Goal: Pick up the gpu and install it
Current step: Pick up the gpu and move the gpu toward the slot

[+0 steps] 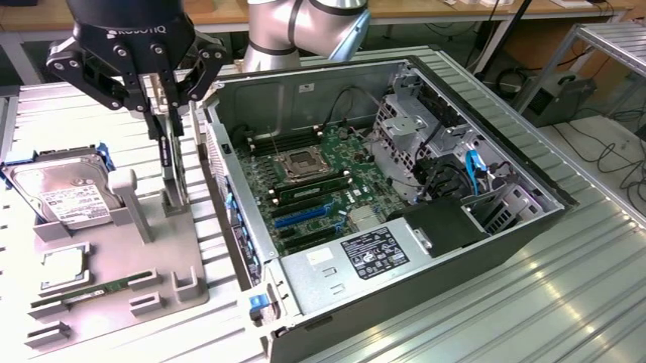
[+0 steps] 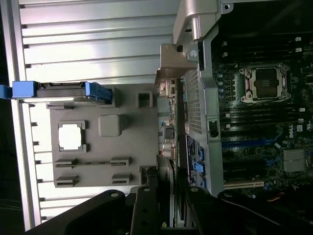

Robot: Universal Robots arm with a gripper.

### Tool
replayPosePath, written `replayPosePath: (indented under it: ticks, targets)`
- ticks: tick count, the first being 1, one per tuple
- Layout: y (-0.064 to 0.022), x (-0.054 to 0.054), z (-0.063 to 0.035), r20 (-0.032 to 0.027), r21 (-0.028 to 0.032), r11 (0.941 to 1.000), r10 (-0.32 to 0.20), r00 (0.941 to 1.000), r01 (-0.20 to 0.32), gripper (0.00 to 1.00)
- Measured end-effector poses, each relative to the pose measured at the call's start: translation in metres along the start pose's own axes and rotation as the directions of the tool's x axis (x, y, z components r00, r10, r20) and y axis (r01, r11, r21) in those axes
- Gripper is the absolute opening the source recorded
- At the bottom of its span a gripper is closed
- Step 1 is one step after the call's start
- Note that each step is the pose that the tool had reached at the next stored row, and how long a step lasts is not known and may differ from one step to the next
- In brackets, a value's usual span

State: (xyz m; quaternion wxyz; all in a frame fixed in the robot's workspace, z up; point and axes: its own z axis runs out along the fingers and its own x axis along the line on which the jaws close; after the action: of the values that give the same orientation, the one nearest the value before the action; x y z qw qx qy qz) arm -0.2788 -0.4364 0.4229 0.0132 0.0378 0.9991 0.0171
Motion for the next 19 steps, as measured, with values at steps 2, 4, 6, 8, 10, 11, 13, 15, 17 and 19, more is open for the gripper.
replayPosePath:
  ticks: [2, 4, 6, 8, 10, 11, 13, 15, 17, 19]
  targets:
    - [0.0001, -0.0013, 0.0001, 0.0001, 0.0000, 1.0000, 0.000, 1.0000, 0.000, 0.26]
    - [0.0002, -0.0027, 0.0001, 0.0001, 0.0000, 1.0000, 0.000, 1.0000, 0.000, 0.26]
    - [0.0002, -0.0032, 0.0002, 0.0001, 0.0000, 1.0000, 0.000, 1.0000, 0.000, 0.26]
    - [0.0003, -0.0039, 0.0001, 0.0000, 0.0002, 1.0000, 0.000, 1.0000, 0.000, 0.26]
    - [0.0003, -0.0042, 0.0003, 0.0001, 0.0000, 1.0000, 0.000, 1.0000, 0.000, 0.26]
    - [0.0003, -0.0044, 0.0002, 0.0000, 0.0001, 1.0000, 0.000, 1.0000, 0.000, 0.26]
    - [0.0004, -0.0049, 0.0002, 0.0000, 0.0001, 1.0000, 0.000, 1.0000, 0.000, 0.26]
    - [0.0004, -0.0056, 0.0003, 0.0000, 0.0001, 1.0000, 0.000, 1.0000, 0.000, 0.26]
    - [0.0005, -0.0062, 0.0003, 0.0001, 0.0001, 1.0000, 0.000, 1.0000, 0.000, 0.26]
    - [0.0005, -0.0072, 0.0004, 0.0000, 0.0002, 1.0000, 0.000, 1.0000, 0.000, 0.26]
